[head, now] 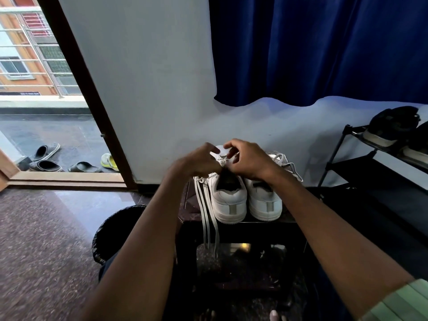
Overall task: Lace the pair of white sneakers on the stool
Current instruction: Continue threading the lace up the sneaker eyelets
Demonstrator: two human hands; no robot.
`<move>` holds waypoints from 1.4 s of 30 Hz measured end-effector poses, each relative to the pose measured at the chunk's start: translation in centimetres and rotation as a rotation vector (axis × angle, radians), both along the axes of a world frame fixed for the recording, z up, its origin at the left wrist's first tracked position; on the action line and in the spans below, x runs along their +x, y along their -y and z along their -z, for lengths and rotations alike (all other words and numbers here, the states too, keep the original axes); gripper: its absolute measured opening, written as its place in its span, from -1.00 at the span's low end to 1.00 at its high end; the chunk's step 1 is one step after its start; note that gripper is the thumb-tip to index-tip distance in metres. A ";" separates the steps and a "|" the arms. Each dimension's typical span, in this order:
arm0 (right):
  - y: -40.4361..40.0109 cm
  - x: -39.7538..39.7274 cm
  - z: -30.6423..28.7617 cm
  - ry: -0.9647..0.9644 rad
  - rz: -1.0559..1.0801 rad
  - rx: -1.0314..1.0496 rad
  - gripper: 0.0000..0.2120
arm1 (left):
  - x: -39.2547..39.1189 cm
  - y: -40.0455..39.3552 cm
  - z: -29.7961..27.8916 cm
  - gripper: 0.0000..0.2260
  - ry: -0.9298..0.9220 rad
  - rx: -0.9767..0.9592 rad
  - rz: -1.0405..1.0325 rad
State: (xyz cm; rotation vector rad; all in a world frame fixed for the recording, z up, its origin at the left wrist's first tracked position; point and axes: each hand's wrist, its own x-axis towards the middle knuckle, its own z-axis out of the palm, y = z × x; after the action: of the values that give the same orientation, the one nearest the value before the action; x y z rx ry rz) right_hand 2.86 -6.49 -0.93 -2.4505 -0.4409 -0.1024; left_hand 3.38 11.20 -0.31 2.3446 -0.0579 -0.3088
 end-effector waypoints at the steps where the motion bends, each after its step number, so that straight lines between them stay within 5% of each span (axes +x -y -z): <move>1: -0.1 -0.1 0.2 -0.020 -0.015 -0.037 -0.47 | -0.1 0.4 0.3 -0.39 -0.006 0.038 0.047; 4: 0.0 0.0 0.5 -0.020 0.024 -0.098 -0.54 | -0.5 1.2 1.0 -0.63 0.145 0.328 0.020; 7: 0.2 0.8 0.8 -0.108 0.119 0.015 -0.65 | -0.1 1.5 1.3 -0.83 0.163 0.356 -0.072; 10: 0.6 1.0 1.2 -0.236 0.212 0.187 -0.69 | 0.7 0.6 1.4 -0.86 -0.026 0.274 -0.035; 14: 1.1 1.1 1.6 -0.373 0.233 0.380 -0.63 | 0.5 -0.3 1.4 -0.83 -0.062 0.023 -0.092; 16: 1.4 1.3 1.7 -0.407 0.215 0.408 -0.61 | 0.4 -0.1 1.9 -0.72 0.050 -0.048 -0.044; 20: 1.5 0.7 0.7 -0.435 0.160 0.442 -0.64 | 0.2 0.4 2.4 -0.58 0.512 0.327 0.186; 27: 1.2 0.2 0.6 -0.408 0.150 0.443 -0.74 | -0.6 2.4 1.6 -0.74 0.725 0.501 0.216; 30: 1.1 0.1 0.6 -0.396 0.146 0.452 -0.80 | -0.1 3.0 1.5 -0.77 0.657 0.547 0.265; 37: 1.1 0.5 0.7 -0.332 0.183 0.358 -0.77 | 1.1 2.3 -0.2 -0.78 0.109 -0.093 -0.009; 40: 0.7 0.5 0.8 -0.295 0.143 0.313 -0.77 | 1.4 2.0 0.6 -0.55 0.231 0.164 0.001; 42: 0.6 0.7 0.9 -0.278 0.146 0.295 -0.78 | 1.6 1.8 1.1 -0.69 0.328 0.297 0.015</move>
State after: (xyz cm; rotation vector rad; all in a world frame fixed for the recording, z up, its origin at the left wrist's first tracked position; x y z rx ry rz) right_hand 3.59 -7.06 -1.78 -2.1611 -0.1142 0.1057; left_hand 4.96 9.42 -1.41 2.6699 -0.2002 0.0696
